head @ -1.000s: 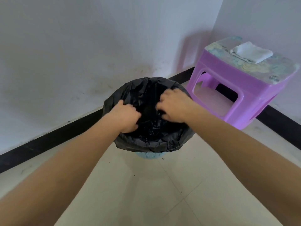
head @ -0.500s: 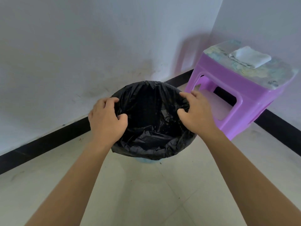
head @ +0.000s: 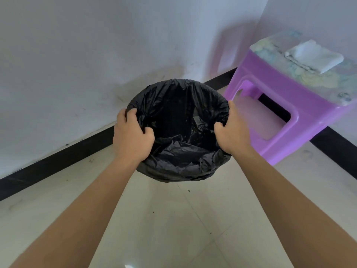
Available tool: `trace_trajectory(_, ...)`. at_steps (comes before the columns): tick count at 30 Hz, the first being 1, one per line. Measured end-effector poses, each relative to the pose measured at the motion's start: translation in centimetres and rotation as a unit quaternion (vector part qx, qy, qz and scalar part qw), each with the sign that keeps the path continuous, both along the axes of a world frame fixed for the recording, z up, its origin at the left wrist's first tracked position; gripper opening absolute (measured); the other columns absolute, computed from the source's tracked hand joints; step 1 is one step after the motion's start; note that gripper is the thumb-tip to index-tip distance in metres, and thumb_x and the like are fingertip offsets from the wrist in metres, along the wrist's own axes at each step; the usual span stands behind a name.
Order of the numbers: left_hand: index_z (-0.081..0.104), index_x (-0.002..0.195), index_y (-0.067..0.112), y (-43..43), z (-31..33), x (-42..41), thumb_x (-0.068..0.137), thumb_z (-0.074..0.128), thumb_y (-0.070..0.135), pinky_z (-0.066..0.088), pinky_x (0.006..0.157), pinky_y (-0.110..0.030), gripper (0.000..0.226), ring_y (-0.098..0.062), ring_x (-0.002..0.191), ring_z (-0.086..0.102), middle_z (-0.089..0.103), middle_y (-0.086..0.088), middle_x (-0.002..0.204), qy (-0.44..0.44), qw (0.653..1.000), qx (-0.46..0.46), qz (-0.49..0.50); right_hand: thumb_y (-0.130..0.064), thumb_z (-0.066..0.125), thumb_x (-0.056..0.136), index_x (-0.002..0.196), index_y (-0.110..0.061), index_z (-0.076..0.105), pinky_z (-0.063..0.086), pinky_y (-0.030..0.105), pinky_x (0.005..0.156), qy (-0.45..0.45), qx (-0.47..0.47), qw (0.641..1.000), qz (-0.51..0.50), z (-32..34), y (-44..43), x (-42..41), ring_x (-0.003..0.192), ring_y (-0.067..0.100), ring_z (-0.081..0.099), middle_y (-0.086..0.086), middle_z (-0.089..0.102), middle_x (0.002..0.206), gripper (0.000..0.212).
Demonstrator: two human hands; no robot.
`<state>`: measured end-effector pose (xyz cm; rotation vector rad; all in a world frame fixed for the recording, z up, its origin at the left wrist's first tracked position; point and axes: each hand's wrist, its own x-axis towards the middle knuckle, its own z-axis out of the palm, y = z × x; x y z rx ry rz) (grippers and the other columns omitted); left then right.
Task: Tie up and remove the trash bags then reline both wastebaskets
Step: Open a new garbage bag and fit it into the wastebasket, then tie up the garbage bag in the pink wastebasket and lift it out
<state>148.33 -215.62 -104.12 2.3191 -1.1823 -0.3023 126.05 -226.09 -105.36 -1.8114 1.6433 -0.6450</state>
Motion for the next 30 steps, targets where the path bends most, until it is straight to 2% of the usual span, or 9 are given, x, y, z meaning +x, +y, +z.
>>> trace_trajectory(2,0.021,0.155,0.015,0.1,1.0,-0.2,0.098,0.048,0.046,0.028,0.114,-0.049,0.071,-0.035,0.147,0.020,0.011,-0.012,0.164,-0.002,0.999,0.051,-0.017,-0.037,0.041,0.092,0.157,-0.026,0.010,0.044,0.048,0.100,0.101,0.034,0.994,0.012,0.9,0.0,0.1,0.126,0.038,0.047,0.015,0.037,0.150,0.072)
trace_trajectory(3,0.013,0.157,0.015,0.1,1.8,-0.2,0.098,0.042,0.054,0.022,0.117,-0.051,0.076,-0.035,0.150,0.011,0.004,-0.013,0.165,0.004,0.996,0.081,-0.029,-0.042,0.037,0.095,0.158,-0.024,0.004,0.033,0.052,0.111,0.165,0.034,0.985,0.025,1.6,0.2,0.1,0.140,0.041,0.031,0.017,0.020,0.160,0.073)
trace_trajectory(5,0.004,0.158,0.015,0.7,4.1,0.0,0.098,0.030,0.062,0.011,0.121,-0.054,0.081,-0.035,0.152,-0.004,-0.006,-0.017,0.165,-0.019,0.992,0.110,-0.053,-0.047,0.034,0.097,0.159,-0.021,0.000,0.012,0.057,0.121,0.235,-0.020,0.971,0.049,3.9,0.9,0.2,0.150,0.043,0.002,0.019,-0.005,0.165,0.075)
trace_trajectory(6,0.006,0.158,0.013,0.9,5.7,0.3,0.098,0.027,0.063,0.010,0.121,-0.055,0.080,-0.036,0.152,-0.005,-0.004,-0.019,0.165,-0.054,0.992,0.097,-0.062,-0.048,0.035,0.098,0.159,-0.020,0.002,0.009,0.056,0.122,0.239,-0.060,0.967,0.060,5.4,1.1,0.3,0.151,0.043,-0.001,0.020,-0.007,0.165,0.076)
trace_trajectory(10,0.023,0.154,0.006,2.2,14.6,1.0,0.103,0.023,0.053,0.022,0.117,-0.060,0.069,-0.041,0.150,0.012,0.017,-0.025,0.161,-0.214,0.967,0.042,-0.135,-0.044,0.042,0.098,0.158,-0.015,0.016,0.017,0.054,0.121,0.243,-0.172,0.950,0.094,14.1,1.6,0.7,0.151,0.044,0.008,0.023,0.005,0.164,0.072)
trace_trajectory(15,0.022,0.154,0.005,2.3,29.4,0.8,0.101,0.024,0.054,0.026,0.115,-0.061,0.072,-0.041,0.150,0.016,0.018,-0.025,0.161,-0.285,0.943,0.028,-0.171,-0.044,0.042,0.098,0.158,-0.015,0.014,0.016,0.054,0.120,0.245,-0.198,0.946,0.080,29.6,1.2,0.7,0.150,0.043,0.011,0.021,0.006,0.165,0.072)
trace_trajectory(20,0.024,0.154,0.004,0.0,53.6,0.6,0.102,0.029,0.052,0.024,0.116,-0.060,0.071,-0.041,0.150,0.016,0.018,-0.024,0.162,-0.336,0.923,-0.074,-0.170,-0.040,0.043,0.099,0.158,-0.010,0.020,0.022,0.057,0.119,0.221,-0.291,0.927,0.078,53.8,-1.2,-0.5,0.148,0.046,0.017,0.024,0.012,0.163,0.070)
trace_trajectory(25,0.021,0.156,0.005,-1.9,78.6,-0.5,0.104,0.033,0.050,0.018,0.118,-0.059,0.070,-0.041,0.151,0.012,0.014,-0.025,0.162,-0.413,0.873,-0.197,-0.167,-0.042,0.041,0.101,0.158,-0.012,0.019,0.020,0.056,0.119,0.213,-0.391,0.893,0.063,78.9,-2.7,-2.1,0.149,0.046,0.015,0.024,0.012,0.163,0.068)
trace_trajectory(30,0.022,0.156,0.007,-2.2,96.9,-2.3,0.105,0.031,0.049,0.017,0.118,-0.061,0.067,-0.042,0.150,0.013,0.016,-0.025,0.162,-0.465,0.833,-0.271,-0.128,-0.046,0.035,0.103,0.157,-0.012,0.021,0.016,0.056,0.120,0.236,-0.480,0.843,0.061,96.5,-3.0,-5.1,0.149,0.045,0.015,0.025,0.012,0.163,0.066)
